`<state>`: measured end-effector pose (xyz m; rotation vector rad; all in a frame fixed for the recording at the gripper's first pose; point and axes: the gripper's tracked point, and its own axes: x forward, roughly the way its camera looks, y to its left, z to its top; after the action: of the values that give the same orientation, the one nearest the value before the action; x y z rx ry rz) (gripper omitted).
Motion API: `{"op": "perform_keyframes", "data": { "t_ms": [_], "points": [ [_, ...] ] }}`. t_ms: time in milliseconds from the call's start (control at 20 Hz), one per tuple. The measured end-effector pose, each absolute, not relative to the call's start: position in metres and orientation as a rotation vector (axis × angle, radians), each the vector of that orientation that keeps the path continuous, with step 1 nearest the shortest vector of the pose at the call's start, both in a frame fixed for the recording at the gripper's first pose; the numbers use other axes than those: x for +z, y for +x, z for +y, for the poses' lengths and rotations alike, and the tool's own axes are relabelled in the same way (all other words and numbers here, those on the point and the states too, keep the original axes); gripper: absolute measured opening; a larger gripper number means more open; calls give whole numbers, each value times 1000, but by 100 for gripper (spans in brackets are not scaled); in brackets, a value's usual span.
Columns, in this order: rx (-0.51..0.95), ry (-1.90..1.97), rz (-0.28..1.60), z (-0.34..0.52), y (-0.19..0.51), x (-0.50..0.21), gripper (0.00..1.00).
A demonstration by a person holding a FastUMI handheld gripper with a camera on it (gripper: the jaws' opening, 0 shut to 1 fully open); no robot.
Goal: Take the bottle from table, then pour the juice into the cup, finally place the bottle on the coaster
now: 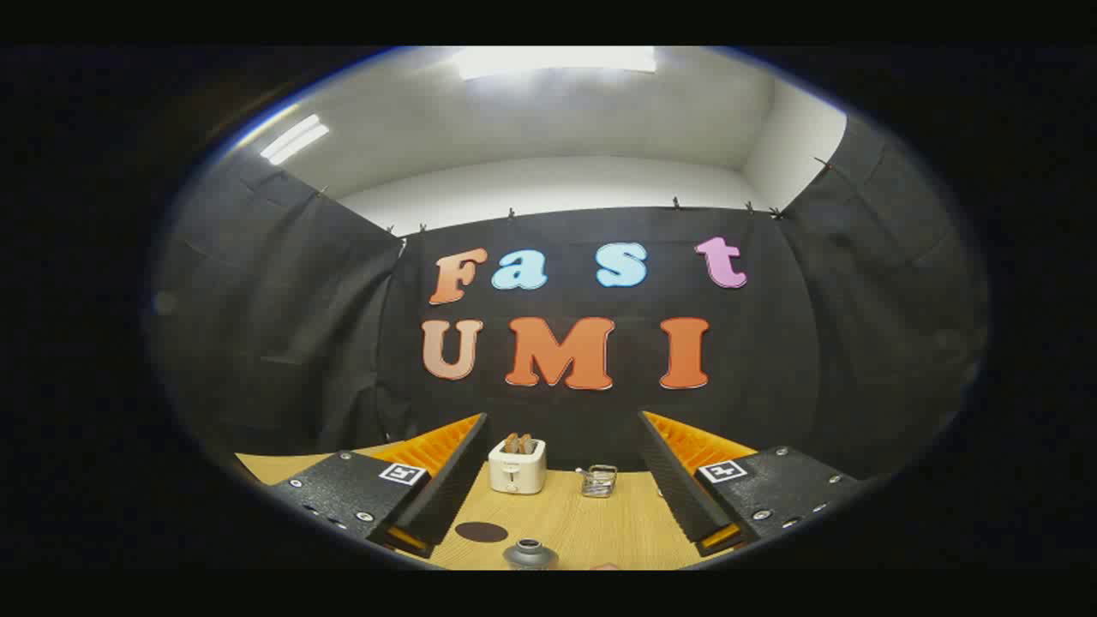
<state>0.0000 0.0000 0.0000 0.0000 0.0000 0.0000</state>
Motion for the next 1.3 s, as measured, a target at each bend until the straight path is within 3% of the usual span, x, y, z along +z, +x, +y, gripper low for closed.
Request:
{"op": "perform_keyframes", "data": {
  "t_ms": [850,1300],
  "points": [
    [46,-2,-23,16,-7,4,99],
    [53,16,19,18,-7,-28,99]
  ]
}}
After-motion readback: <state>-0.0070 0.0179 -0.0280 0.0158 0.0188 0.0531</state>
